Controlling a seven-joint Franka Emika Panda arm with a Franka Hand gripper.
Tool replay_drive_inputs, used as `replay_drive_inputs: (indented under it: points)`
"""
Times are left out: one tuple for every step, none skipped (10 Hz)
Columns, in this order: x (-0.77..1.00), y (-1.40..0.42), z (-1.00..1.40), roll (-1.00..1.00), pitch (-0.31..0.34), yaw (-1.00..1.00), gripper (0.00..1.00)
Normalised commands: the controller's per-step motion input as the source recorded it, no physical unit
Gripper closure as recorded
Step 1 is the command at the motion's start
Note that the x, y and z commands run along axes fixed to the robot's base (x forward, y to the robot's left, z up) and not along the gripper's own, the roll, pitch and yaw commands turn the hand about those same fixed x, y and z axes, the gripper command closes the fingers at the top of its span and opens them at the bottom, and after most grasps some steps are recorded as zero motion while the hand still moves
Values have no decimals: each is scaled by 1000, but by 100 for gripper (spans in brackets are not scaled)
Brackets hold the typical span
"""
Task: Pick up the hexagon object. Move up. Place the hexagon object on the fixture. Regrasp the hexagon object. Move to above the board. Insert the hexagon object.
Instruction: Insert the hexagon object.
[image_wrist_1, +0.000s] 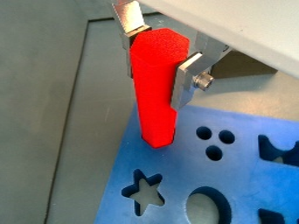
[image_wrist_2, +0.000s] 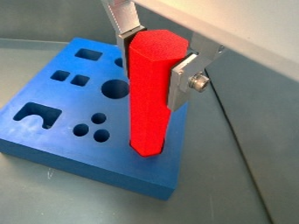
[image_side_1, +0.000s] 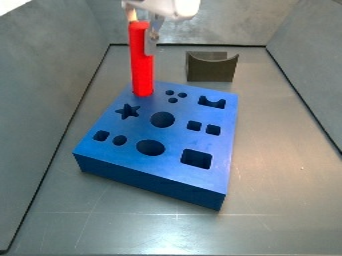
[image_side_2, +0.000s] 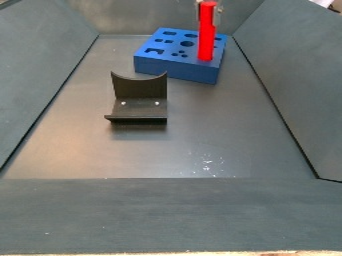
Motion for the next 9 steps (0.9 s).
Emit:
replay_drive_inputs:
  points:
    - [-171,-77,-694,101,-266,-246,100]
    - [-240,-11,-734,110,-237,-200,100]
    - [-249,0,-791,101,-214,-163,100]
    - [-194,0,-834,99,-194,-169,100]
    - [-131,0,-869,101,-170,-166,100]
    - [0,0,-809,93,-114,-146,100]
    - [0,0,0,0,-11,0,100]
    - [0,0,0,11,-3,0,100]
    - [0,0,0,0,0,0,100]
